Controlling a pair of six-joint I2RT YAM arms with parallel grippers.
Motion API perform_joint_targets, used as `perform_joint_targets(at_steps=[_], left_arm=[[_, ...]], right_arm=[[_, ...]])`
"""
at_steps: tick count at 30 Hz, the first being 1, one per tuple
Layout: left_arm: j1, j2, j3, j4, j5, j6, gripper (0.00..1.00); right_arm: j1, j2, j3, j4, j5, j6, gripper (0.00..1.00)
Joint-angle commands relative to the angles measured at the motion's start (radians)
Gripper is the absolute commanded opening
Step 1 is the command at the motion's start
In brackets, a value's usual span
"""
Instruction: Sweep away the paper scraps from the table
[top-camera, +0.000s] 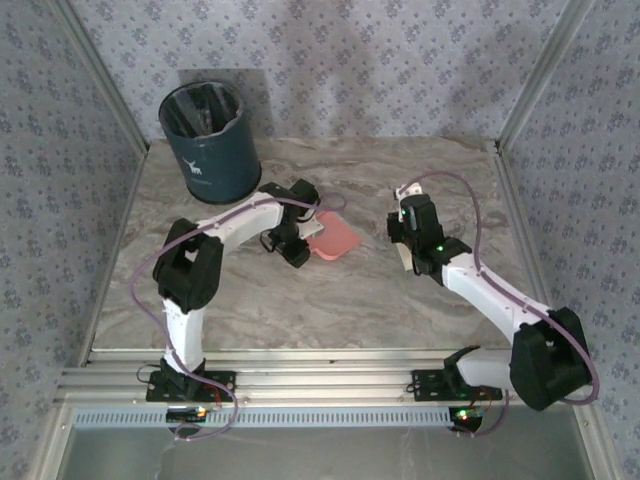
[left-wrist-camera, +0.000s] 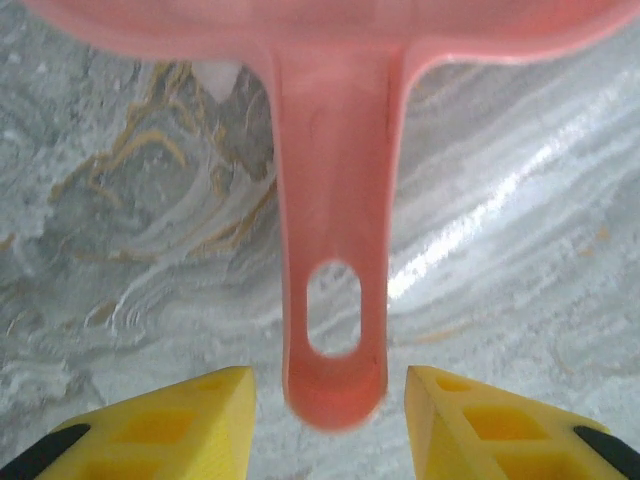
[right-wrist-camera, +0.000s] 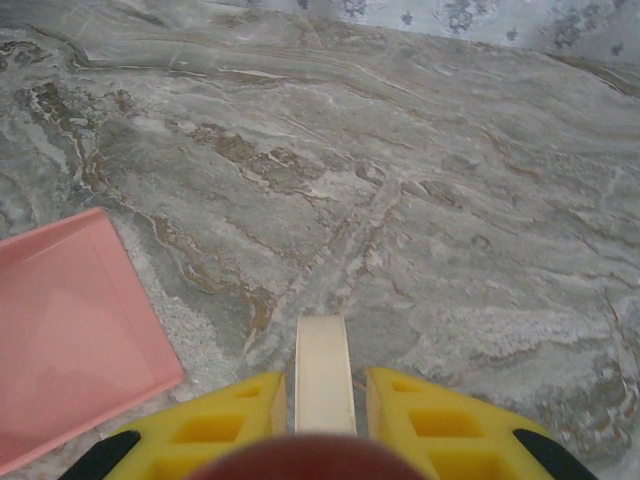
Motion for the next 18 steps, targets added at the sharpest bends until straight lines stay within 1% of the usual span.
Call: perform_joint_targets(at_steps=[1, 5, 8, 14, 18], left_arm=[[-0.003, -0.089, -0.038, -0.013, -0.022, 0.008, 0.45], [0.006, -0.176, -0.092, -0.007, -0.020, -0.012, 0.45], [0.022, -0.245, -0.128, 0.009, 0.009, -0.036, 0.46], [0.094, -0.376, -0.220, 0.072, 0.120, -0.105, 0.46], [0.143, -0.452, -0.280, 0.117, 0.153, -0.160, 0.46]], right_arm=[[-0.003, 0.047, 0.066, 0.101, -0.046, -0.086, 0.00], [0.012, 0.114, 0.095, 0.174, -0.075, -0.160, 0.00], [0.029, 0.162, 0.115, 0.222, -0.095, -0.218, 0.00], [0.091, 0.253, 0.134, 0.328, -0.116, -0.360, 0.00], [0.128, 0.310, 0.150, 0.376, -0.110, -0.424, 0.00]])
